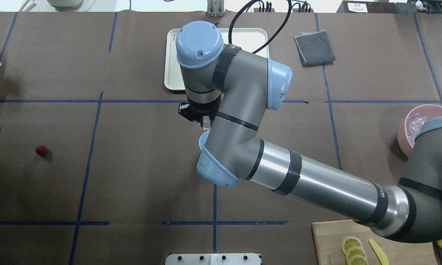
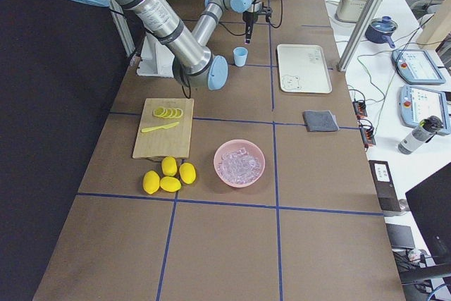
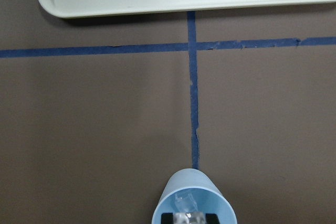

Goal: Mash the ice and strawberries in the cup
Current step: 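Lift the ice cube and carry it with the right gripper over the blue cup, then open the right gripper to drop the ice cube into the cup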

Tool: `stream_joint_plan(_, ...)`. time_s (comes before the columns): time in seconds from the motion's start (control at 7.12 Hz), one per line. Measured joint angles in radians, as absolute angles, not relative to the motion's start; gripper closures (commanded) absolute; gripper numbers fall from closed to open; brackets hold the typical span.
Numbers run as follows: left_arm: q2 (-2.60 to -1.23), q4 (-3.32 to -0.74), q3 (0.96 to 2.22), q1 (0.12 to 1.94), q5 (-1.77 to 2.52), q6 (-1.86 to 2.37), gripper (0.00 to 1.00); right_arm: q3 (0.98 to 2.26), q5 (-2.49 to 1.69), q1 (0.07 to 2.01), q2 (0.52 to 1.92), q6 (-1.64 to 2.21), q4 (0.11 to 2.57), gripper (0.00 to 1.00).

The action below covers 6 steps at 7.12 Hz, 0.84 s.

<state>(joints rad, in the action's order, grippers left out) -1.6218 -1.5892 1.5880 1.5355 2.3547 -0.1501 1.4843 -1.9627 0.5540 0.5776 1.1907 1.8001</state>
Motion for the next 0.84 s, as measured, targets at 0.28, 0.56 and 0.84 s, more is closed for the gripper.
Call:
stream_joint_plan(0.28,-1.623,-1.589,1.587,1.536,2.355,-0.15,0.0,1.47,-1.963,0.538,0.578,1.192,1.806,1.0)
stream_joint_plan(0.56,-1.623,-1.589,1.587,1.536,2.355,-0.149,0.0,1.468,-1.967,0.533,0.593,1.192,1.821,0.99)
stream_joint_plan(0.84,-1.623,-1.589,1.587,1.536,2.355,-0.148,0.0,1.468,-1.968,0.532,0.608,1.192,1.826,0.95)
